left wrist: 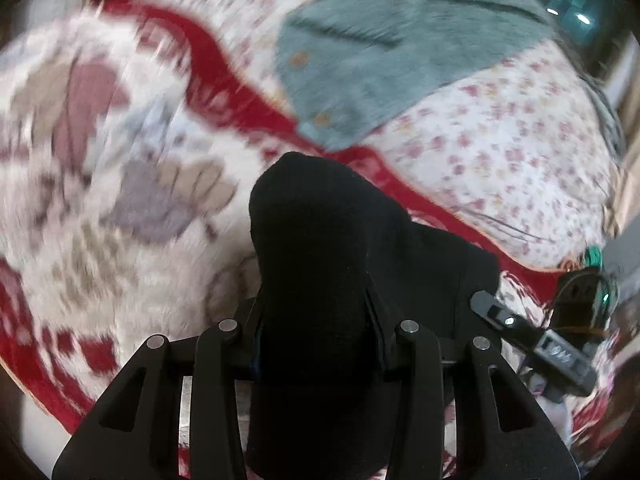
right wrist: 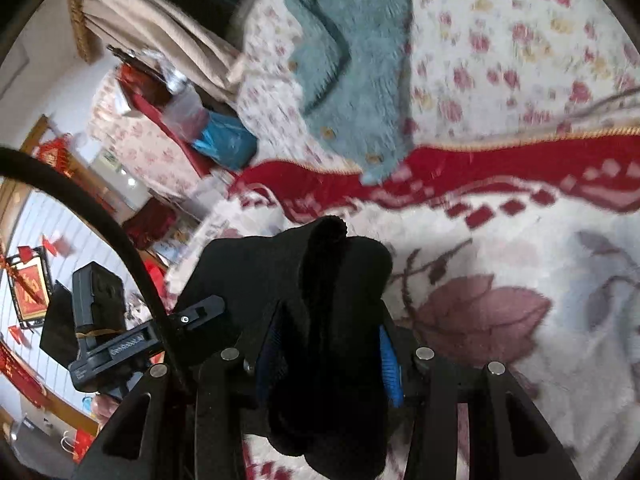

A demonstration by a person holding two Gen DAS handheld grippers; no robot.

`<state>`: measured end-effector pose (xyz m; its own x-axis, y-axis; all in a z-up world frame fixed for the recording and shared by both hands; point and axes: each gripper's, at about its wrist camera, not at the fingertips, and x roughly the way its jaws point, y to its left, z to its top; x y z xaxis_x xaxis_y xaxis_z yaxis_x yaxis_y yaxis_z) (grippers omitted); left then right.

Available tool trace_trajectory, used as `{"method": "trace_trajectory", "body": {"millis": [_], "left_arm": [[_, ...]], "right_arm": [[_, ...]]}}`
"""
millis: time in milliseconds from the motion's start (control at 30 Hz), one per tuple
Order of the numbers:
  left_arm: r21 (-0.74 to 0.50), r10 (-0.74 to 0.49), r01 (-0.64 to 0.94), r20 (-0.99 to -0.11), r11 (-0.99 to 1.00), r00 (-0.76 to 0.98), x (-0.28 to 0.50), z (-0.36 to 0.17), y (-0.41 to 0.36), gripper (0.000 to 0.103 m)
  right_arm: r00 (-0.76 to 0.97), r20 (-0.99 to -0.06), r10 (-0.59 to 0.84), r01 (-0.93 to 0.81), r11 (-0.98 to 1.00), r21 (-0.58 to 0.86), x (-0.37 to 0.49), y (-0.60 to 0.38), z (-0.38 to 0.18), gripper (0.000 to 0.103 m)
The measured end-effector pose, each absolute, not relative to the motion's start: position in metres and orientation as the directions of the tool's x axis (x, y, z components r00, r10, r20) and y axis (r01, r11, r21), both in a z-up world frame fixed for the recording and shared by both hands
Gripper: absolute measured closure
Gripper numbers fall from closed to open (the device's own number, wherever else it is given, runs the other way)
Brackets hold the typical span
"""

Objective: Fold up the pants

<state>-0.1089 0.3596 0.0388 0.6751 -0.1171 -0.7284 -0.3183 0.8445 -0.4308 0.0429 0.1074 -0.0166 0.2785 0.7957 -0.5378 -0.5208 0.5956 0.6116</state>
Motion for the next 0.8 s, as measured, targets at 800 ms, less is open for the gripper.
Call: {"method": "trace_trajectory", "body": {"millis": [800], "left_arm": [[-0.265,0.131,-0.435,-0.709,0.861,0.693,-0.147,0.072,0.323,0.034]], "right_arm": [[0.372,-0.584,0.721,-0.610,0.665,0.432,-0.001,0.104,0.019,0.053]]}}
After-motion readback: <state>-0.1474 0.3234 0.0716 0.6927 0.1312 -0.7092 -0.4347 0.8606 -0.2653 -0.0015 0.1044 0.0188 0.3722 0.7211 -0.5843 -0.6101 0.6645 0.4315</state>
